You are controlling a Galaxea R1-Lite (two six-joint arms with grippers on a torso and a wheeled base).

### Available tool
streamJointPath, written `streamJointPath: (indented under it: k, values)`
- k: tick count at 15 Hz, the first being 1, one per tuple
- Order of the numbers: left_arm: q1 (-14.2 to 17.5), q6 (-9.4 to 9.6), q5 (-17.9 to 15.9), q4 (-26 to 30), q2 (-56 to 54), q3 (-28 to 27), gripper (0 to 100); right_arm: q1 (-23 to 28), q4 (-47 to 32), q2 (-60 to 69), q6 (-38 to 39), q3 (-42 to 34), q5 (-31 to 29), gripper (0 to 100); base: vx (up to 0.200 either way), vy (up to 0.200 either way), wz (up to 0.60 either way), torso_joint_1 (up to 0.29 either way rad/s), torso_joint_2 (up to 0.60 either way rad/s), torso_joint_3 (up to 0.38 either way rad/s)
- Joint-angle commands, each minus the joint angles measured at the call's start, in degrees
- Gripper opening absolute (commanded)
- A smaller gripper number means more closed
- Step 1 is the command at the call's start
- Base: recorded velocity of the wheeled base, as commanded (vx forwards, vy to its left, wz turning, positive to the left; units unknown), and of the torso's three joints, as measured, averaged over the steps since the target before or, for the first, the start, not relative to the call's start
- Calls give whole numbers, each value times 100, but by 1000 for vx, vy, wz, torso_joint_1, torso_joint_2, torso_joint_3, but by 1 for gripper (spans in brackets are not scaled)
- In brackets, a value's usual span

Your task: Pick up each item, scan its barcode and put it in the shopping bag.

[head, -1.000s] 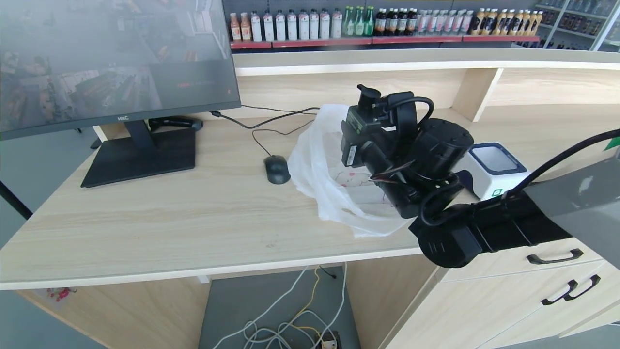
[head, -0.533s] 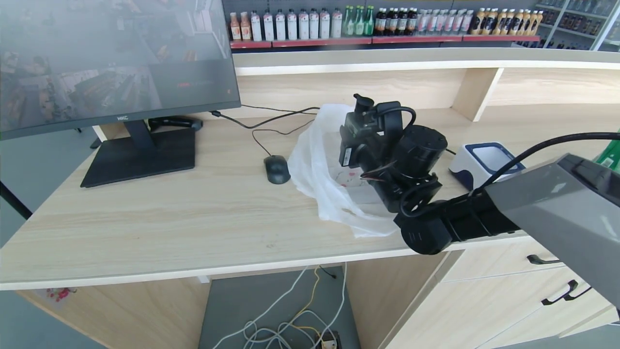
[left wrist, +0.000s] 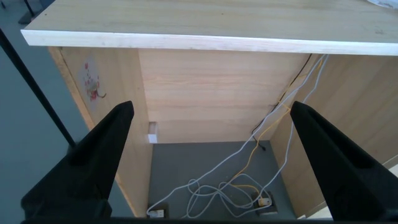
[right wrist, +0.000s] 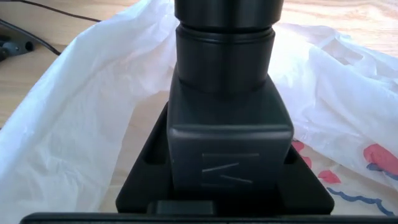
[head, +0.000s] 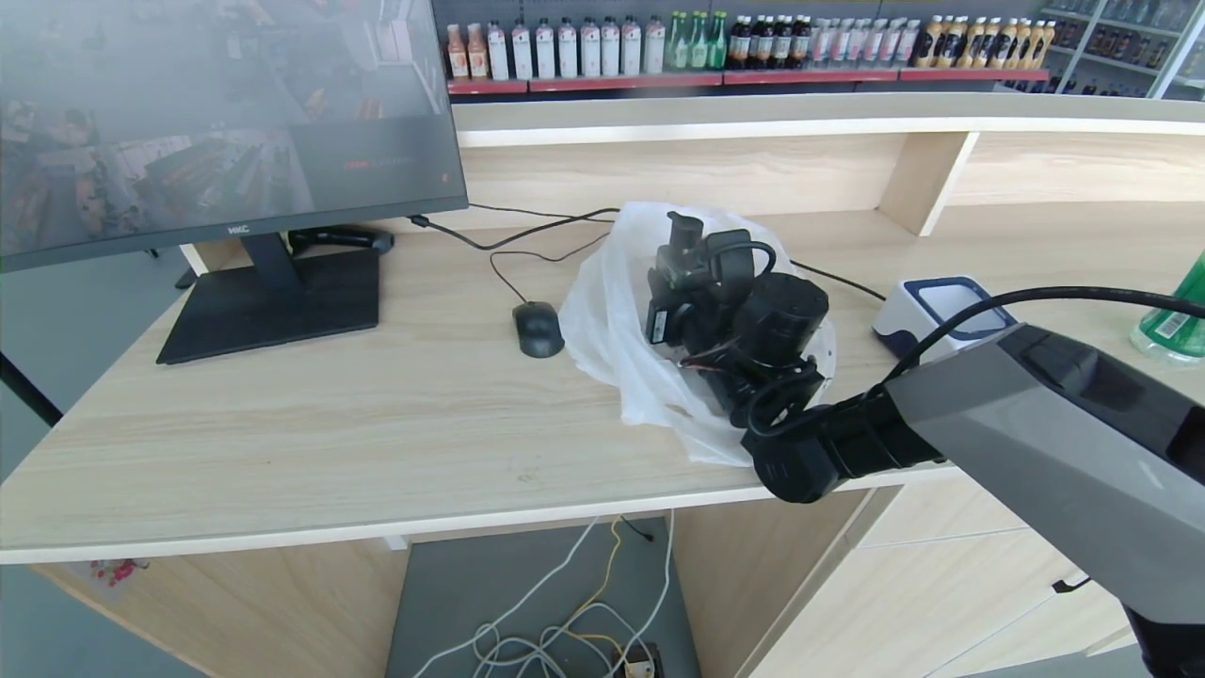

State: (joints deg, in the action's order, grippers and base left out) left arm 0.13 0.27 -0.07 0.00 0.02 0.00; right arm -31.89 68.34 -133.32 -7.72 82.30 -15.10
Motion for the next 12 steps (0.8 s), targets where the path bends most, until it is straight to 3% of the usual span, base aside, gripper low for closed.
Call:
streamJointPath:
  k: [1, 12]
  values:
    - [4, 0, -1, 0, -2, 0, 100, -10, -23, -72, -2, -12, -1, 0, 0, 0, 0, 0, 0, 0]
    - [4, 0, -1, 0, -2, 0, 100, -54, -23, -124, -2, -21, -1, 0, 0, 0, 0, 0, 0, 0]
